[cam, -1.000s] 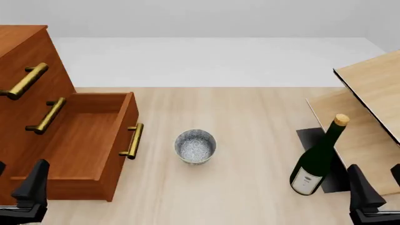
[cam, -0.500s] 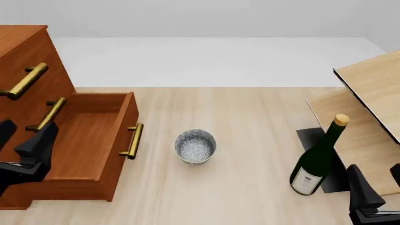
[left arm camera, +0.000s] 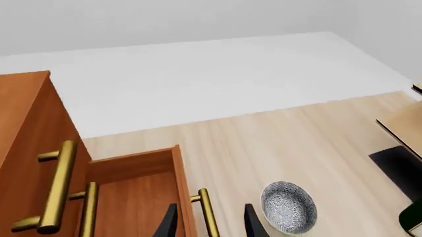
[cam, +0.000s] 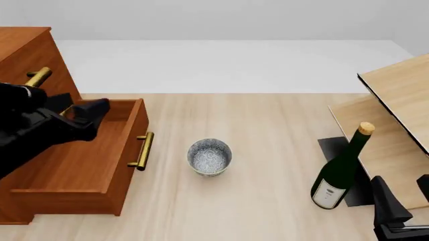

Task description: Close the bottom drawer of the cabinet and open the top drawer.

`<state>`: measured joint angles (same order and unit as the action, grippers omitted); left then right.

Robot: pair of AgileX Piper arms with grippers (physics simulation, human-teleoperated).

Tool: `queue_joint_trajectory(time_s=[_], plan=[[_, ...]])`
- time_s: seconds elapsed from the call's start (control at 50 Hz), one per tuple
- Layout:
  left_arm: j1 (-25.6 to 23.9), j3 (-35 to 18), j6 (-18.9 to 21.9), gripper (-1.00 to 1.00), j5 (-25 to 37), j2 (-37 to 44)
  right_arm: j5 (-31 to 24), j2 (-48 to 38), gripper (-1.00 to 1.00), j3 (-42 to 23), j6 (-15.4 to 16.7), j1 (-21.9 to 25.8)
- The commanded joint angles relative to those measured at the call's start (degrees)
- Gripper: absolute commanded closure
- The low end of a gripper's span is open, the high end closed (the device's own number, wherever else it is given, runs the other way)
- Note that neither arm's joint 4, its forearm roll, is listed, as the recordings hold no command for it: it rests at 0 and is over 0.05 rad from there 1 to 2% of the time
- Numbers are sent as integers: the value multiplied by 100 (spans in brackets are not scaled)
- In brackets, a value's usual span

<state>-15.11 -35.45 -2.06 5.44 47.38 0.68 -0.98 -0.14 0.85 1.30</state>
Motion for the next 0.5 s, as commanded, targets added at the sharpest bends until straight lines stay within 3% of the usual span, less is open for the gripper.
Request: queue_joint_trajectory(time_s=[0.02,0.4,0.5], plan=[[-481,-660,-20,-100,444,862,-36,35,-100,1,3,3],[-1056,-960,-674,-100,1037,1279,-82,90,-100,5,-3,0],[-1264,-832,-1225,-100,1048,1470,-86,92,-100,6,18,15]])
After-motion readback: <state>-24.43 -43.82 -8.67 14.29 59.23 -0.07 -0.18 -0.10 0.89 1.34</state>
